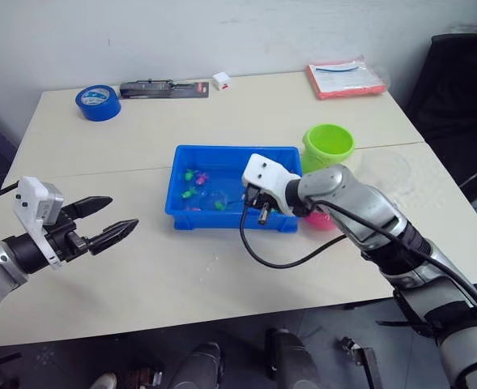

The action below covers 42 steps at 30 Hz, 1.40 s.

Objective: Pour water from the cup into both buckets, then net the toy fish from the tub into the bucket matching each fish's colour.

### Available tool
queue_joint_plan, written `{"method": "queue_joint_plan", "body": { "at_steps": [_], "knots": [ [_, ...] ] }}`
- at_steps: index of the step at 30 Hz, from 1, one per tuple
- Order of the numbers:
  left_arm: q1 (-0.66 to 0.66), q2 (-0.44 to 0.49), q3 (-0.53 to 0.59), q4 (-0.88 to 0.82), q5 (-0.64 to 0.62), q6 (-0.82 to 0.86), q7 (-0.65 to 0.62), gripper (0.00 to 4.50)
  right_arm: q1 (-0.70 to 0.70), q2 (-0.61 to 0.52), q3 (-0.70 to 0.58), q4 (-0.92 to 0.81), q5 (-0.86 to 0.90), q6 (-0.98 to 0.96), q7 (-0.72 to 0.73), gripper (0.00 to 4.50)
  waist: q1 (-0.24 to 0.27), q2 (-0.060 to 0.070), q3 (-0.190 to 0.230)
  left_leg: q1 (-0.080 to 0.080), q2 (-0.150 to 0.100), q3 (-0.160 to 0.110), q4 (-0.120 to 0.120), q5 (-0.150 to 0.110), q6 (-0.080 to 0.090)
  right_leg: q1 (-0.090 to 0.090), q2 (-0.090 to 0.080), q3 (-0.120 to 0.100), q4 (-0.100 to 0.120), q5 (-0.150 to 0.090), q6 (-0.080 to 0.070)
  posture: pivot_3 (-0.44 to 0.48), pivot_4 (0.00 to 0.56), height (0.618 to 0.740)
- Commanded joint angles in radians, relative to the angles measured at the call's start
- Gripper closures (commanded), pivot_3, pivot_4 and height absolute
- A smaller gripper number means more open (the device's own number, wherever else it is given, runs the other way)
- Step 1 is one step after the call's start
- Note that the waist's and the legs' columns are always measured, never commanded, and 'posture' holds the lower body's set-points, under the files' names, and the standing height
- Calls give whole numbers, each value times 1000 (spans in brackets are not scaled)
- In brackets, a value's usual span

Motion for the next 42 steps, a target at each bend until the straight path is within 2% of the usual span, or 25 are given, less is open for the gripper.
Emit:
{"method": "queue_joint_plan", "body": {
  "at_steps": [1, 8, 14, 19, 23, 27, 34, 42],
  "knots": [
    [10, 4, 38, -46, -30, -5, 8, 0, -36, 17, 30, 22, -67, -90, 29, 3706, 0, 0, 0, 0, 0, 0, 0, 0, 0, 0, 0, 0, 0, 0, 0, 0, 150, 740],
    [21, 5, 52, -58, -45, -4, 20, 0, -53, 91, 42, 70, -86, -133, 69, 3706, -1, 0, 0, 0, 0, 0, 0, 0, 0, 0, 0, 0, 0, 0, 0, 0, 150, 740],
    [27, 0, 57, -67, -51, -6, 32, 0, -57, 186, -110, 134, 11, 43, 63, 3706, -1, 0, 0, 0, 1, 0, 0, 0, 0, 0, 1, 0, 0, 0, 0, 0, 150, 740],
    [17, 3, 42, -59, -51, -12, 36, 0, -63, 188, -219, 135, 58, 148, 53, 3706, 1, 1, 0, 0, 1, 0, 0, 0, 0, 0, 1, -1, 0, 0, -1, 0, 150, 740],
    [10, 4, 35, -54, -50, -14, 34, 0, -63, 186, -244, 125, 70, 178, 44, 3706, -1, 1, 0, 0, 1, 0, 0, 0, 0, 0, 1, -1, 0, 0, -1, 0, 150, 740],
    [-61, 6, -32, -14, -46, -53, -18, 0, -3, 129, -387, -10, 136, 299, 24, 3706, 4, 1, 1, 0, 1, 0, -1, 0, 0, -1, 1, -1, 0, 0, -1, 0, 150, 740],
    [-145, 5, -121, 36, -23, -100, -67, 0, 81, 101, -571, -197, 247, 383, -13, 3706, -1, 1, 1, -1, 1, 2, -1, -1, 1, -1, 0, 0, 0, 0, -1, 0, 150, 740],
    [-301, -22, -287, 109, 9, -156, -128, 0, 241, 19, -818, -432, 348, 454, -65, 3706, 7, 1, 1, -1, 1, 4, 0, -2, 1, -2, 0, -1, 0, 0, -1, 0, 150, 740]
  ]
}}
